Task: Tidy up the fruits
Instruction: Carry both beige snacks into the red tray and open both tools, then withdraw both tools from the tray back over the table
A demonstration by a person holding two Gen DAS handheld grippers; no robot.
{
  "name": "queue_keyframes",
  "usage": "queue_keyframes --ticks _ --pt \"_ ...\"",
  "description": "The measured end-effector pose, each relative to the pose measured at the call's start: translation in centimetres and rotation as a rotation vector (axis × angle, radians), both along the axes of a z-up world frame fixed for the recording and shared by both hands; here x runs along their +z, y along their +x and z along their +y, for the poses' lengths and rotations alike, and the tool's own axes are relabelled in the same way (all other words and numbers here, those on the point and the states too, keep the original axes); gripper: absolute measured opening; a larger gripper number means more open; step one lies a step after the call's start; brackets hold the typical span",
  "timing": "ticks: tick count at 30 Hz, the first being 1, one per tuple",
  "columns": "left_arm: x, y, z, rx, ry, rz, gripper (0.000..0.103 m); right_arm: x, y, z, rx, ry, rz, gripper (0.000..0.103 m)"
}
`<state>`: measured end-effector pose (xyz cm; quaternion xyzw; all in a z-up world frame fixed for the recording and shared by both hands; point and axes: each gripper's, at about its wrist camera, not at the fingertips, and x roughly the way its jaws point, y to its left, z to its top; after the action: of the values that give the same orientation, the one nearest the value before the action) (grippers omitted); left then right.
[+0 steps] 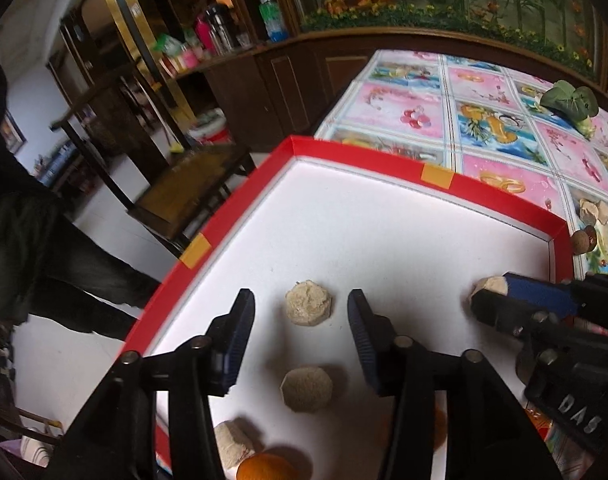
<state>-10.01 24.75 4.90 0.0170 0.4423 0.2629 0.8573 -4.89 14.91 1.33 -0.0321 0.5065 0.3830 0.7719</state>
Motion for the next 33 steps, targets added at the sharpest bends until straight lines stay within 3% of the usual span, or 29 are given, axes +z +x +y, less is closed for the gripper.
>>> queue_keyframes --ticks 2,7,14,25,30,33 --pt "0.6 -0.4 -0.8 0.003 0.045 -0.018 0.053 0.8 0.2 -1.1 -0.021 0.031 -0.011 0.027" --pt "2.0 -0.7 -2.8 -0.023 0.105 -0.049 0.057 2.4 1.0 -4.2 -0.078 0.065 -0.068 0.045" --pt "3.0 0.6 -5.4 -0.067 0.129 -0.064 0.057 3.6 3.3 -8.3 -0.185 0.117 -0.046 0.045" --pt "2.6 2.6 -9.0 -0.126 0.116 -0.053 0.058 3.8 5.1 -14.3 -0.286 0.104 -0.04 0.045" --pt "2.9 2.5 -10.7 -0.175 0.045 -0.071 0.058 6.6 5.0 -17.9 -0.342 0.226 -0.005 0.045" --pt "3.2 2.2 -11.5 -0.197 0.046 -0.082 0.06 10.6 3.4 -21.3 -0.291 0.469 0.051 0.049"
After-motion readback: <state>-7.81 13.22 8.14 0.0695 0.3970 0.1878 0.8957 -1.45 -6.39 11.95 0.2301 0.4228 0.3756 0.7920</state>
